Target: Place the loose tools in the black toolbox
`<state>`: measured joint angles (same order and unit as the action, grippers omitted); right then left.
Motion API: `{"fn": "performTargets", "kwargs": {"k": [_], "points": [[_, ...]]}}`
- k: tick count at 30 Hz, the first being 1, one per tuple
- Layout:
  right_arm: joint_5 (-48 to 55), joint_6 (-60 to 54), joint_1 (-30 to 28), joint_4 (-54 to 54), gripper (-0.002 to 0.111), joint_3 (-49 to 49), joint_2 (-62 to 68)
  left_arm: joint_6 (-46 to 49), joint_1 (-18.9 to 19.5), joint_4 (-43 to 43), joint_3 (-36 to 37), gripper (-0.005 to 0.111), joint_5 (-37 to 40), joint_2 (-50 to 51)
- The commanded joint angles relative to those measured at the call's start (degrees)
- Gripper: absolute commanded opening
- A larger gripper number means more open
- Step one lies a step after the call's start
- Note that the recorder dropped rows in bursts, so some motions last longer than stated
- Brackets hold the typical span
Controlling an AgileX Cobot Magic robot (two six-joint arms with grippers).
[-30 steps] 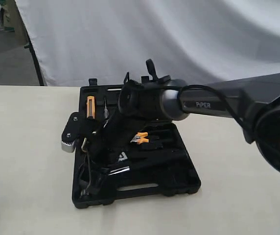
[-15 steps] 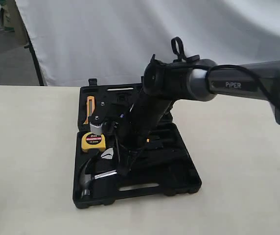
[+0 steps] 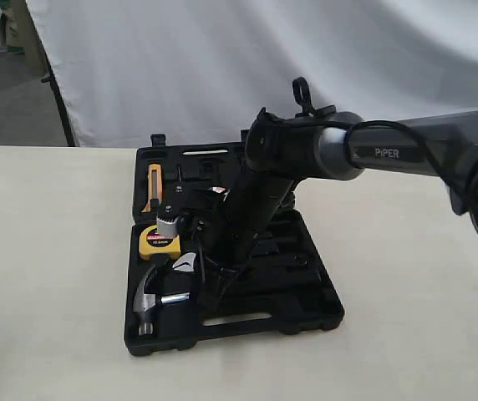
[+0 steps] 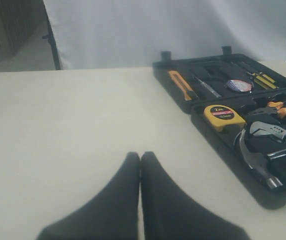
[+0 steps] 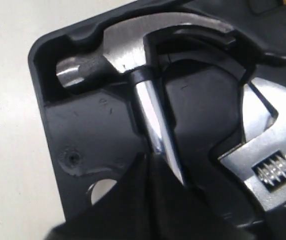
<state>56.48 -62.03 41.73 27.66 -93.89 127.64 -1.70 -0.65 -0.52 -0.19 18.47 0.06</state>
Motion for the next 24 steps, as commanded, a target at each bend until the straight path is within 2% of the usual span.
{"fn": "performTargets", "kwargs": {"k": [1, 6, 14, 24], "points": [[-1.41, -0.08, -0.26, -2.34, 0.0, 0.66, -1.13, -0.06, -0.4, 0.15, 0.19, 0.0, -0.15, -0.06], [-2.38, -0.08, -0.26, -2.94, 0.0, 0.66, -5.34, -0.06, -0.4, 0.15, 0.19, 0.0, -0.15, -0.06], [-0.55, 9.43, -0.26, -15.22, 0.0, 0.66, -7.02, -0.06, -0.4, 0.15, 0.19, 0.0, -0.15, -0.06], [1.9, 10.62, -0.26, -17.66, 0.0, 0.66, -5.52, -0.06, -0.4, 0.15, 0.19, 0.0, -0.15, -0.06]]}}
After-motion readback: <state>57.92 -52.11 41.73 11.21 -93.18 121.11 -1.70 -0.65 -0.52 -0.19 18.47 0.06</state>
